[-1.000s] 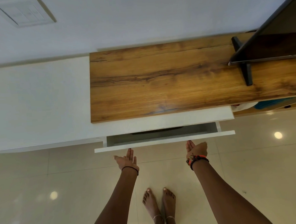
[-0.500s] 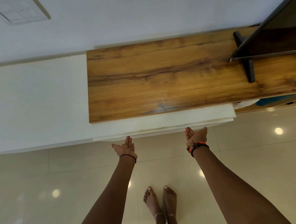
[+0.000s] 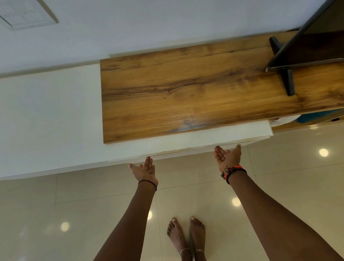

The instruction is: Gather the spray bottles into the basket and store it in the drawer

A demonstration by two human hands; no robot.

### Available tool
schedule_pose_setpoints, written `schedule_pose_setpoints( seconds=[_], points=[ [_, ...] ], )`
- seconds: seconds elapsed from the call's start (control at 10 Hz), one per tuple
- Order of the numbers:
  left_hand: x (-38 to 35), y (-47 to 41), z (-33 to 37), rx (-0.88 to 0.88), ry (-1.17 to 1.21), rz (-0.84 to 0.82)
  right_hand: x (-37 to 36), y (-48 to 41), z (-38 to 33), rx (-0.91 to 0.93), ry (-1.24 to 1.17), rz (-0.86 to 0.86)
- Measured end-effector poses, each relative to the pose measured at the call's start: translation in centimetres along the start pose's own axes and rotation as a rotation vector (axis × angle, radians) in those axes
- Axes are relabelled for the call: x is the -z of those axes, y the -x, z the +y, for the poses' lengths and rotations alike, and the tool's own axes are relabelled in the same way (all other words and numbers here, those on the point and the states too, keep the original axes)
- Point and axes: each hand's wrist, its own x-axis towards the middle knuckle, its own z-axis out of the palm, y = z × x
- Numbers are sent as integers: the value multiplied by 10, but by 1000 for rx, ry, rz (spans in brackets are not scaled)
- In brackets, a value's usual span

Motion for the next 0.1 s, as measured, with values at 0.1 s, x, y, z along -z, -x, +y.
schedule_pose_setpoints(
  seconds=[0.1],
  points=[
    [3,12,-2,-150,-255,5,4,7,1,43,122,-9]
  ],
)
